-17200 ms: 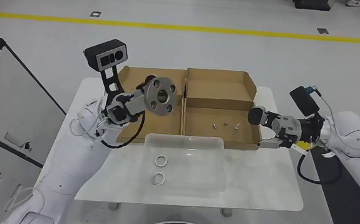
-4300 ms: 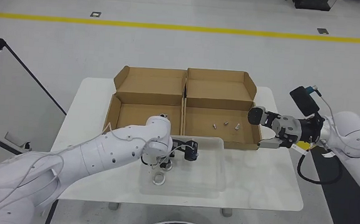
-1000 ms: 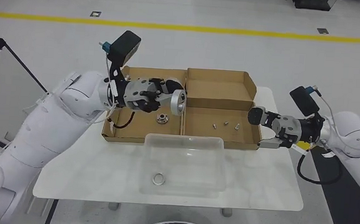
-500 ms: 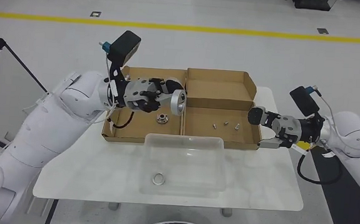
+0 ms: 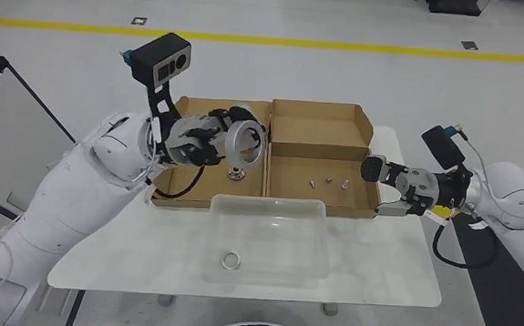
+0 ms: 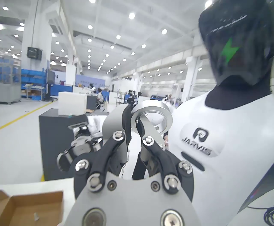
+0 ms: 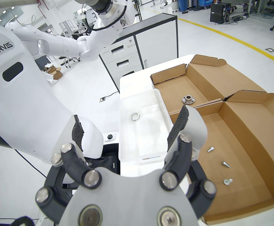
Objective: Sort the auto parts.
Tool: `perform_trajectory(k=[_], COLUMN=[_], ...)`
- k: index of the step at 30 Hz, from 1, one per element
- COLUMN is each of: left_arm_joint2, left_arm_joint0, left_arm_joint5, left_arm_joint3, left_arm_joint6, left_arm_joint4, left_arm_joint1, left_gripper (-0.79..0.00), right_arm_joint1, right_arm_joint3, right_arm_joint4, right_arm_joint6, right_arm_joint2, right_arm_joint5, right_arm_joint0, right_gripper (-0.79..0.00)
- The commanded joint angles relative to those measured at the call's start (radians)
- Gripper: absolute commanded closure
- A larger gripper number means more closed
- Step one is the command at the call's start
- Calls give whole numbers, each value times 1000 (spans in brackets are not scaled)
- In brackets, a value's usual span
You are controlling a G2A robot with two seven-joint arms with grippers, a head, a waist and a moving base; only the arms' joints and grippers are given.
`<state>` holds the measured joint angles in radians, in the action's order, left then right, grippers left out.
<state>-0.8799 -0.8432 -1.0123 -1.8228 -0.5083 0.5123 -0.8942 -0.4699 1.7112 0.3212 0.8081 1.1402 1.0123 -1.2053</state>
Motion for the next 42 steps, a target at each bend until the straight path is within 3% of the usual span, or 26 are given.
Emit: perform_trajectory(k=[1,10,20,25,32,38,42], left_arm_joint2=[-17,-107,-140,-152,-186,-209,-211], left_arm_joint0=[-10,-60,-108,-119,-122,-115,-117], left_arm_joint5=[0,0,0,0,14,16,5], left_arm_joint3=[-3,20,-12,-16,49,96,97], left_arm_joint6=[-52,-299,-300,-300,-313,-315,-304], left_arm_joint4=[94,355,596,635,442,156,57], left_arm_joint1=[-7,-58,-128,-152,-164,-154,-150], left_gripper=[0,0,0,0,0,0,0], right_arm_joint1=[-1,-1,-1,-1,-1,-1,-1], right_arm_joint3=[0,0,0,0,0,0,0], right_arm_joint4=[-1,-1,-1,-1,-1,-1,-1], right_arm_joint6=[0,0,0,0,0,0,0], right_arm_joint2=[0,0,0,0,0,0,0], right_arm_joint5=[0,0,0,0,0,0,0], right_arm_joint0=[0,0,0,0,0,0,0], right_gripper=[-785,-785,-785,-785,-785,-785,-785])
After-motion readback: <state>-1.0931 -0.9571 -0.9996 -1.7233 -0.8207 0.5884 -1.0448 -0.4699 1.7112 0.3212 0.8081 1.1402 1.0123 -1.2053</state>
